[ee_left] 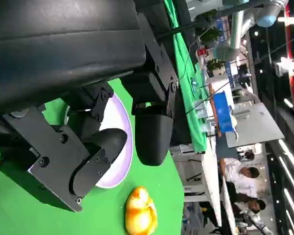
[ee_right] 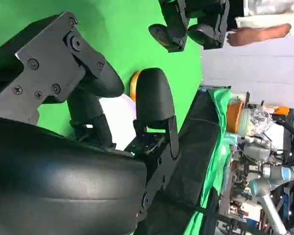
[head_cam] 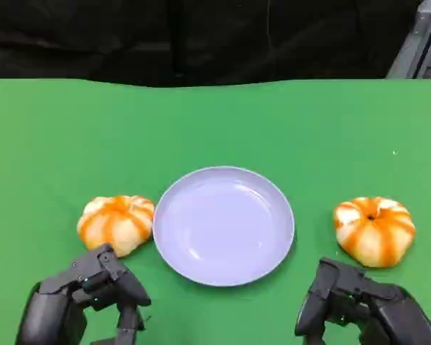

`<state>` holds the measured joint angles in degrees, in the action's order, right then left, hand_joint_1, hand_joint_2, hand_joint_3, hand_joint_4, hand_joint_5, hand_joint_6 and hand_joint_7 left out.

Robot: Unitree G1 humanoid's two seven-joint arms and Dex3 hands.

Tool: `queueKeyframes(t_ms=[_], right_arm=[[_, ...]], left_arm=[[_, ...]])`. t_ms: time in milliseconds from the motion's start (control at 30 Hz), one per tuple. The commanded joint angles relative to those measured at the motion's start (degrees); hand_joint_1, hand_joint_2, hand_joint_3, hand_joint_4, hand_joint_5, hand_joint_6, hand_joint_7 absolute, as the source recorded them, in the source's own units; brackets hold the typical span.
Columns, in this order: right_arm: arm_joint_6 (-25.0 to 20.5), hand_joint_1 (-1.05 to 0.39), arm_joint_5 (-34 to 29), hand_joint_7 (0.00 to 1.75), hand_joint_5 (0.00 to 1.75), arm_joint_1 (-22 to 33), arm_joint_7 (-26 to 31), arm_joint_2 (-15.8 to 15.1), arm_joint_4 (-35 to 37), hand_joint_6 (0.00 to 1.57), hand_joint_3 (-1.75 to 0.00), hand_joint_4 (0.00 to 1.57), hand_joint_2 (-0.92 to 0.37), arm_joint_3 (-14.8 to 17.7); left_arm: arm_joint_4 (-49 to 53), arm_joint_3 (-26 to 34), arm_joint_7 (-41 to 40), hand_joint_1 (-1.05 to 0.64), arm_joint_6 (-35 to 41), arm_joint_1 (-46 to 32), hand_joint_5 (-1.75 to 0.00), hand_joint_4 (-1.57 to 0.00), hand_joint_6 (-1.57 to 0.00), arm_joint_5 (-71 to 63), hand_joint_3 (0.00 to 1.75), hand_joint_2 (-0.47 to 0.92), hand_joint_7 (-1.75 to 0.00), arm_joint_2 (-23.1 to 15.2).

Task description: Grasp the bread from the table and place it into the plate.

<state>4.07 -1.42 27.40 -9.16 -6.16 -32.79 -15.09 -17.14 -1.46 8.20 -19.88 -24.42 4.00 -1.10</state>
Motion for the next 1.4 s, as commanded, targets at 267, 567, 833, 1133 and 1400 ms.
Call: queueKeyframes(t_ms=[267, 567, 833, 1133, 1400], right_arm=[[0.8, -0.02, 0.2, 1.55, 1.72, 0.0, -0.1, -0.5, 0.6, 0.67, -1.38, 0.69, -0.34, 0.3], [0.5, -0.03, 0.0, 1.55, 1.72, 0.0, 0.1, -0.3, 0.4, 0.67, -1.38, 0.70, -0.34, 0.0], [-0.1, -0.02, -0.5, 1.56, 1.73, -0.3, 0.9, 0.4, 0.5, 0.68, -1.38, 0.70, -0.34, -0.9], [0.1, -0.02, -0.1, 1.56, 1.74, 0.0, 1.0, 0.0, 0.2, 0.67, -1.39, 0.70, -0.33, -0.8], [0.7, -0.02, -0.1, 1.55, 1.73, 0.7, 1.0, -0.2, 0.0, 0.68, -1.39, 0.70, -0.32, -0.9]], left_arm=[[0.3, 0.5, -0.5, -0.04, -0.4, 0.0, -1.61, -0.84, -0.84, -0.2, 1.46, 0.32, -1.39, -0.3], [0.5, 1.1, -1.4, -0.04, -0.6, 0.3, -1.60, -0.83, -0.83, -2.1, 1.43, 0.34, -1.36, -0.6], [-0.5, 1.8, -4.5, -0.16, 6.2, 3.8, -1.08, -0.53, -0.59, -14.2, 0.79, 0.59, -0.68, -3.0], [-6.1, -4.0, -0.5, -0.44, 24.9, 11.4, -0.77, -0.18, -0.40, -40.0, 0.15, 0.92, -0.20, -11.0], [-2.3, -10.4, 3.7, -0.54, 33.0, 21.2, -0.46, -0.03, -0.27, -58.0, 0.15, 0.92, 0.00, -15.6]])
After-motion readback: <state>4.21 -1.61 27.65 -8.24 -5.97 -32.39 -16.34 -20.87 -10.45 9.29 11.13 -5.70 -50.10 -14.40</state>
